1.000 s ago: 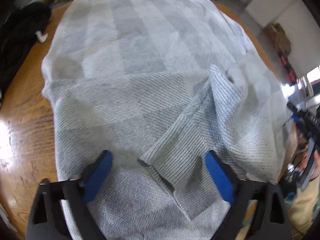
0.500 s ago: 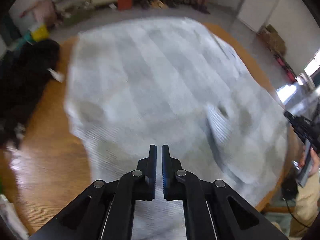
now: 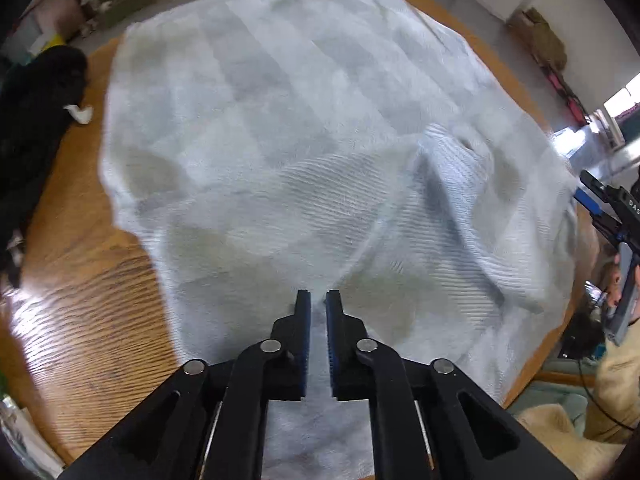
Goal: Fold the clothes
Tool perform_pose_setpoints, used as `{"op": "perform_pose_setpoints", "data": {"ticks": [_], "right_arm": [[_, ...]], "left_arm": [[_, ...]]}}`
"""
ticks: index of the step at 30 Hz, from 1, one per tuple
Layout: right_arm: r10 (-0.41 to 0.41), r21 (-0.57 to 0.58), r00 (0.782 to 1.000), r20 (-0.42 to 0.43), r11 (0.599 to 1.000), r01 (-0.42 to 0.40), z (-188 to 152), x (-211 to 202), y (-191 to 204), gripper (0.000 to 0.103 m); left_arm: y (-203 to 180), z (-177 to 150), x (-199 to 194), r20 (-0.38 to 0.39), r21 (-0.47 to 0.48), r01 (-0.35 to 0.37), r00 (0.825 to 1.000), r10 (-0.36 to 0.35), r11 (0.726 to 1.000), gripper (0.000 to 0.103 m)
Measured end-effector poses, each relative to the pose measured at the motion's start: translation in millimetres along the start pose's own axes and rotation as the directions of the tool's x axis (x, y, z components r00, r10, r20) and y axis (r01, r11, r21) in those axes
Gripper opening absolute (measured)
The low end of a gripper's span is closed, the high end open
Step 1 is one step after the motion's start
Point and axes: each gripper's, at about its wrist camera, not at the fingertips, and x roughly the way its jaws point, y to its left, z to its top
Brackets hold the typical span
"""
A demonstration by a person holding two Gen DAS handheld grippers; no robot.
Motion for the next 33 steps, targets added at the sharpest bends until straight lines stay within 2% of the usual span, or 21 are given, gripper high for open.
{"op": "perform_pose_setpoints", "data": {"ticks": [1,2,3,6,8,9,10,11,12,13,18,19,22,24,27,31,33], "right_arm": [[-0.01,-0.016,1.0,-0.006,1.0,0.01,0,1,4,0.054],[-0.022,-0.037,1.0,-0.021,0.999,0.021,0,4,9,0.054],[-0.034,-0.058,0.999,-0.035,0.998,0.032,0,7,14,0.054],[-0.05,-0.119,0.996,-0.072,0.992,0.041,-6,16,29,0.054],[-0.054,-0.151,0.995,-0.082,0.988,0.041,-10,21,33,0.054],[-0.061,-0.161,0.995,-0.08,0.986,0.047,-11,22,34,0.054],[-0.067,-0.171,0.995,-0.078,0.984,0.053,-11,22,35,0.054],[-0.074,-0.18,0.994,-0.076,0.982,0.059,-11,23,36,0.054],[-0.071,-0.179,0.995,-0.074,0.982,0.057,-11,22,37,0.054],[-0.067,-0.173,0.995,-0.071,0.983,0.054,-11,22,37,0.054],[-0.061,-0.16,0.996,-0.058,0.986,0.051,-7,17,36,0.054],[-0.057,-0.16,0.997,-0.055,0.986,0.047,-7,16,35,0.054],[-0.041,-0.17,0.997,-0.059,0.985,0.031,-7,10,38,0.054],[-0.011,-0.21,0.997,-0.071,0.978,-0.004,-10,6,48,0.054],[0.014,-0.274,0.996,-0.093,0.961,-0.039,-18,-1,64,0.054],[0.055,-0.277,0.989,-0.136,0.957,-0.091,-36,0,70,0.055],[0.052,-0.269,0.989,-0.141,0.959,-0.089,-43,4,69,0.055]], "left_arm": [[-3,1,2,-0.002,0.001,0.022,1.0,-0.022,1.0,0.06],[-7,3,4,-0.008,0.003,0.029,1.0,-0.029,1.0,0.078],[-9,6,9,-0.014,0.007,0.023,1.0,-0.023,1.0,0.09],[-17,9,23,-0.057,0.009,0.015,0.998,-0.014,1.0,0.09],[-21,8,32,-0.093,0.013,0.003,0.996,-0.002,1.0,0.087],[-23,7,32,-0.1,0.028,-0.031,0.994,0.033,0.999,0.078],[-26,7,33,-0.105,0.045,-0.068,0.992,0.073,0.997,0.062],[-27,7,30,-0.105,0.045,-0.078,0.991,0.082,0.996,0.05],[-25,8,26,-0.1,0.026,-0.044,0.994,0.046,0.999,0.022],[-25,7,22,-0.094,0.023,-0.024,0.995,0.026,0.999,0.01],[-30,4,5,-0.064,0.024,0.061,0.996,-0.059,0.998,0.01],[-29,5,-3,-0.04,0.011,0.096,0.995,-0.096,0.995,0.01],[-23,10,-25,0.027,-0.028,0.137,0.99,-0.136,0.99,0.01],[-22,15,-45,0.074,-0.041,0.186,0.98,-0.183,0.982,0.01],[-27,27,-82,0.166,-0.03,0.251,0.956,-0.243,0.967,0.01],[-16,39,-118,0.242,-0.036,0.208,0.951,-0.193,0.978,0.01],[-6,28,-126,0.246,-0.06,0.178,0.956,-0.158,0.982,0.01]]}}
